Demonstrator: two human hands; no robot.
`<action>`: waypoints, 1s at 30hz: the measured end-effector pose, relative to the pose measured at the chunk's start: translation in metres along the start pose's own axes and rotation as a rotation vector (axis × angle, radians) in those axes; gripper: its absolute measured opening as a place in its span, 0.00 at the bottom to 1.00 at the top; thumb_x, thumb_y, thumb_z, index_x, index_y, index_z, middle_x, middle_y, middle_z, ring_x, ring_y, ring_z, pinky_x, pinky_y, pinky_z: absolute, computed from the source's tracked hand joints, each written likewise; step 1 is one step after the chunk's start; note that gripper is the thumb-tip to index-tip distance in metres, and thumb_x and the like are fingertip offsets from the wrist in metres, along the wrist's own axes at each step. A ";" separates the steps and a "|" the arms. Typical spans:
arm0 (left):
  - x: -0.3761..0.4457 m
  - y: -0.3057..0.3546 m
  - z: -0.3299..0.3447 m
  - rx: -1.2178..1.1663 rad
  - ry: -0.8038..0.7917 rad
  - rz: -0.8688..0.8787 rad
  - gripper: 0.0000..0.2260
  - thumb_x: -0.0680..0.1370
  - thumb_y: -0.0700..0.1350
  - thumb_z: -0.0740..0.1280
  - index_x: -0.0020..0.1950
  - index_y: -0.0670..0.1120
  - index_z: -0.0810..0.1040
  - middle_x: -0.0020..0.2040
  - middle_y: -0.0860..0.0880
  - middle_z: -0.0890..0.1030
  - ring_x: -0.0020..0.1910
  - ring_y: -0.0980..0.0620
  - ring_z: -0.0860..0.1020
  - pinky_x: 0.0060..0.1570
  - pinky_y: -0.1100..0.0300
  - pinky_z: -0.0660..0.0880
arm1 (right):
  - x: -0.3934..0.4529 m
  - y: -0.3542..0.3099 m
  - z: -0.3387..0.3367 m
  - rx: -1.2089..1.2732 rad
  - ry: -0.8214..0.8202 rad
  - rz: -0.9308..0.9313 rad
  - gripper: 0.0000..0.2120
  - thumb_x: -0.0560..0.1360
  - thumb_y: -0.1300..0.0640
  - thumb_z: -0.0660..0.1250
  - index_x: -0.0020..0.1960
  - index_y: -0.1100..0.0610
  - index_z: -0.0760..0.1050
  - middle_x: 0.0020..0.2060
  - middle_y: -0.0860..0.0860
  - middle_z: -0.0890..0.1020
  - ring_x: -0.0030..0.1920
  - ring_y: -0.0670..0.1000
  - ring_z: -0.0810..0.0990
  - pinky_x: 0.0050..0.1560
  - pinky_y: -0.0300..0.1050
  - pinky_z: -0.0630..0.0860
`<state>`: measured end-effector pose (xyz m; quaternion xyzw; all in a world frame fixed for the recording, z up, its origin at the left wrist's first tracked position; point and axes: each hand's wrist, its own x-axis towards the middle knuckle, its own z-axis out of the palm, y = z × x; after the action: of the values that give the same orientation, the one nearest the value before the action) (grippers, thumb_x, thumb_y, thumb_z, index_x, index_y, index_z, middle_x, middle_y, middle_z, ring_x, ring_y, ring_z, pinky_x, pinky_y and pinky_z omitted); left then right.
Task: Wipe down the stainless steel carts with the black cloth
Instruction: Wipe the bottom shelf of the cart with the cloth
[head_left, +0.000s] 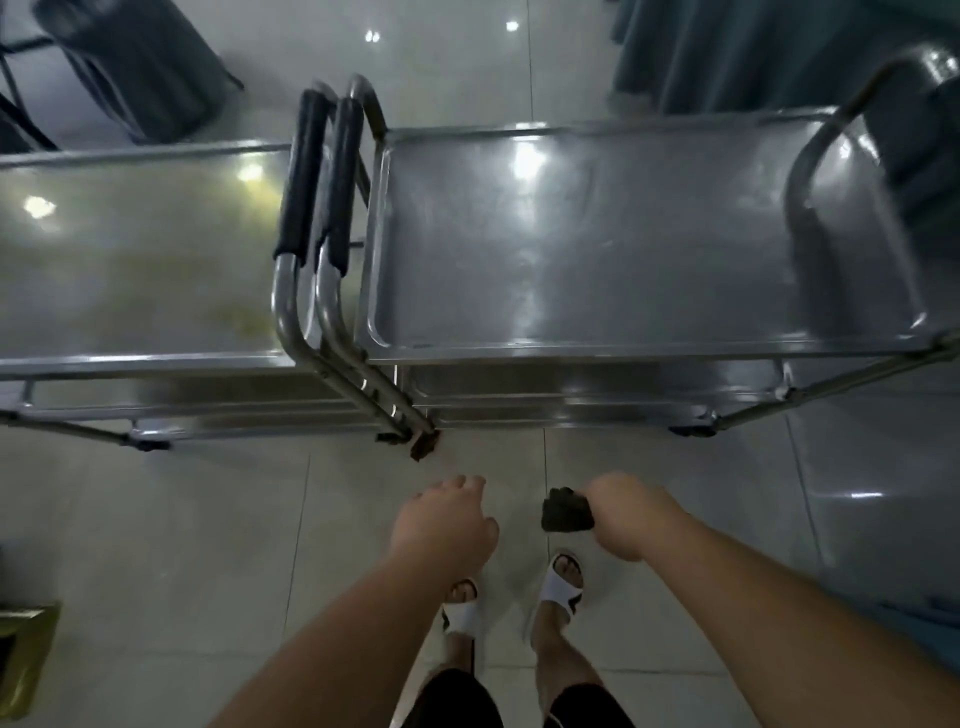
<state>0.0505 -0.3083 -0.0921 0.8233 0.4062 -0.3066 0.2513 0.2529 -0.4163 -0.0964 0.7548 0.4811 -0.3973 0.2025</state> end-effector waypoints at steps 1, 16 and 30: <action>-0.011 0.001 -0.008 -0.013 0.006 0.003 0.26 0.84 0.56 0.59 0.82 0.53 0.63 0.79 0.49 0.70 0.75 0.44 0.71 0.67 0.47 0.71 | -0.013 -0.004 -0.008 0.006 0.023 -0.013 0.14 0.77 0.63 0.66 0.58 0.48 0.76 0.43 0.49 0.75 0.44 0.53 0.77 0.43 0.48 0.73; -0.103 0.050 -0.097 0.145 0.273 0.320 0.29 0.81 0.59 0.62 0.82 0.53 0.64 0.76 0.48 0.73 0.72 0.43 0.74 0.69 0.43 0.71 | -0.185 -0.014 -0.059 0.167 0.646 0.113 0.13 0.76 0.58 0.65 0.58 0.46 0.76 0.50 0.49 0.83 0.51 0.57 0.82 0.44 0.48 0.74; -0.144 0.266 -0.080 0.455 0.272 0.629 0.24 0.83 0.56 0.61 0.77 0.50 0.69 0.73 0.46 0.75 0.70 0.41 0.75 0.65 0.45 0.72 | -0.303 0.152 0.029 0.422 0.594 0.497 0.08 0.77 0.61 0.66 0.53 0.51 0.78 0.46 0.52 0.81 0.47 0.54 0.81 0.51 0.50 0.81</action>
<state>0.2240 -0.4743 0.1086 0.9749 0.0863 -0.1853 0.0884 0.3088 -0.6769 0.1151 0.9539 0.2304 -0.1920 -0.0136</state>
